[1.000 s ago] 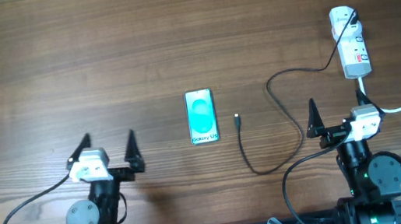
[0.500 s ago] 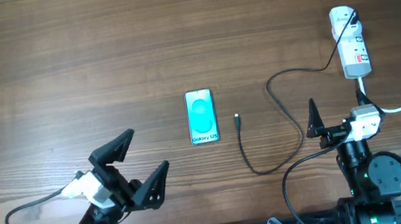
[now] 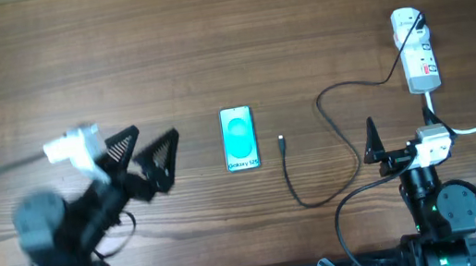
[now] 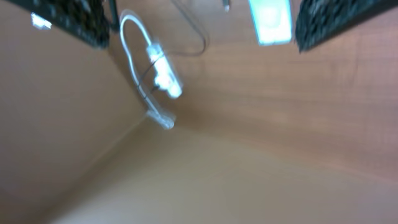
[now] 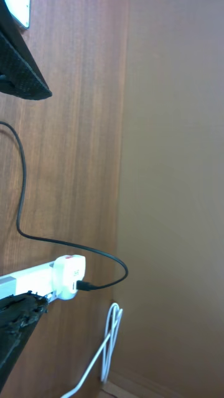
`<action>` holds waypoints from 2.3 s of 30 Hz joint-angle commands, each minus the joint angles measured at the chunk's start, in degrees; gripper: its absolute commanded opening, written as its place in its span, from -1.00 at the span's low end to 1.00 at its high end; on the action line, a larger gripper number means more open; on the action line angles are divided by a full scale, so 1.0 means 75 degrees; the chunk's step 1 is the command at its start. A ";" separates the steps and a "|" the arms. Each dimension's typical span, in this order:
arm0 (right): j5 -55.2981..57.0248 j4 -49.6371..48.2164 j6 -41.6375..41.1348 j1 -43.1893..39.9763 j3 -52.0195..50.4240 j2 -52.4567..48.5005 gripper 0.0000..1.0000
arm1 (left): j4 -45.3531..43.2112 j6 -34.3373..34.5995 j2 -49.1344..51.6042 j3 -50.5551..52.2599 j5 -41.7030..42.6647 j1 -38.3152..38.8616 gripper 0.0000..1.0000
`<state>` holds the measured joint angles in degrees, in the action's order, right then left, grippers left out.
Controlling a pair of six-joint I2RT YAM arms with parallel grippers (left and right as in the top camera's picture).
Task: Plug charger to phone and switch on socket
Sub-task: 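Move the left gripper forward over the phone and lower it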
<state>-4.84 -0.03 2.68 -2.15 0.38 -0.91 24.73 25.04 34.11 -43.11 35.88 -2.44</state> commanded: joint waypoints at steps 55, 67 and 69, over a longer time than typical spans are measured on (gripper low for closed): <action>0.0076 -0.0015 0.0023 0.0050 -0.0012 0.0035 0.99 | 0.6059 0.2302 1.1211 -0.7315 -0.5050 0.4975 1.00; 0.0076 -0.0015 0.0020 0.0050 -0.0012 0.0035 1.00 | 0.4873 0.1883 1.1214 -0.6397 -0.4797 0.5109 1.00; 0.0076 -0.0012 0.0023 0.0050 -0.0012 0.0035 1.00 | 0.4669 0.1542 1.1214 -0.6248 -0.4520 0.5109 0.99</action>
<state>-4.84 -0.01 2.70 -2.15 0.38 -0.91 61.10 40.45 117.47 -91.70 -0.25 35.64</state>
